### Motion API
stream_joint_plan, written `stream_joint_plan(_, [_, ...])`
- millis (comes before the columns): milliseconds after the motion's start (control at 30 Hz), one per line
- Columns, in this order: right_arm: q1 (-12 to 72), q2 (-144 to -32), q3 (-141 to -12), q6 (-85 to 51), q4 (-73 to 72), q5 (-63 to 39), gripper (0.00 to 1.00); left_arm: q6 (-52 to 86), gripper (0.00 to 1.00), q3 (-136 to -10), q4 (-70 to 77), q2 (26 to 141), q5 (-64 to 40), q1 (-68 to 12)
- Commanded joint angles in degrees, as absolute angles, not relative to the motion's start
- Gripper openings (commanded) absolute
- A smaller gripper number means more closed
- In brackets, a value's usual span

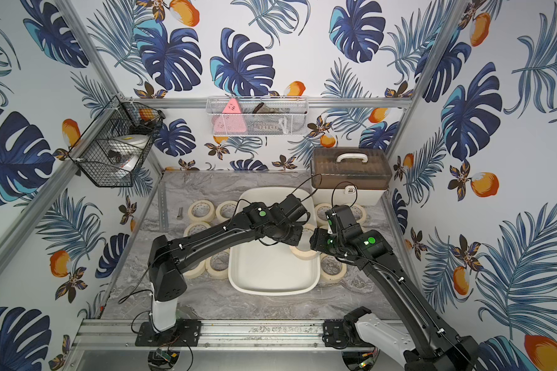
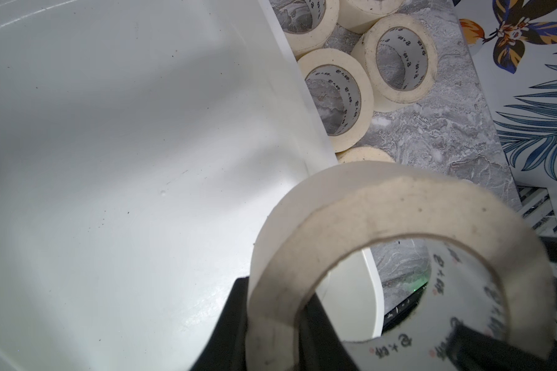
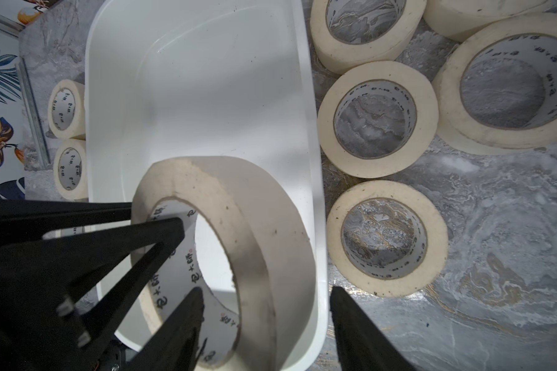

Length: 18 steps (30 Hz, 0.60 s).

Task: Take out the art tape in the storage box
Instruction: Pick up the art tape from the storage box.

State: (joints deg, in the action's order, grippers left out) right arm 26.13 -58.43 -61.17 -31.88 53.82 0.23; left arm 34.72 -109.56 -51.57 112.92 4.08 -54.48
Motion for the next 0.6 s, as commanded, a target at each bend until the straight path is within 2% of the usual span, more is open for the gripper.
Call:
stream_joint_plan(0, [26.3,-58.91,-61.44,-30.85,55.63,3.45,0.58,33.62,0.0,-111.22,-52.97,113.61,3.9,-54.93])
stream_joint_plan(133, [26.28,-59.32,-61.13,-30.25,55.11,3.59,0.47,32.7,0.0,-112.24,-53.55,114.38,3.9,-55.46])
stream_joint_plan(467, [26.28,-61.03,-60.72,-29.87,54.5,2.62,0.28,32.79,0.0,-111.22,-52.0,113.14,3.51,-55.55])
stream_joint_plan(567, [26.28,-60.88,-60.65,-29.7,54.37,2.88,0.19,32.5,0.0,-110.84,-51.57,112.38,3.6,-55.55])
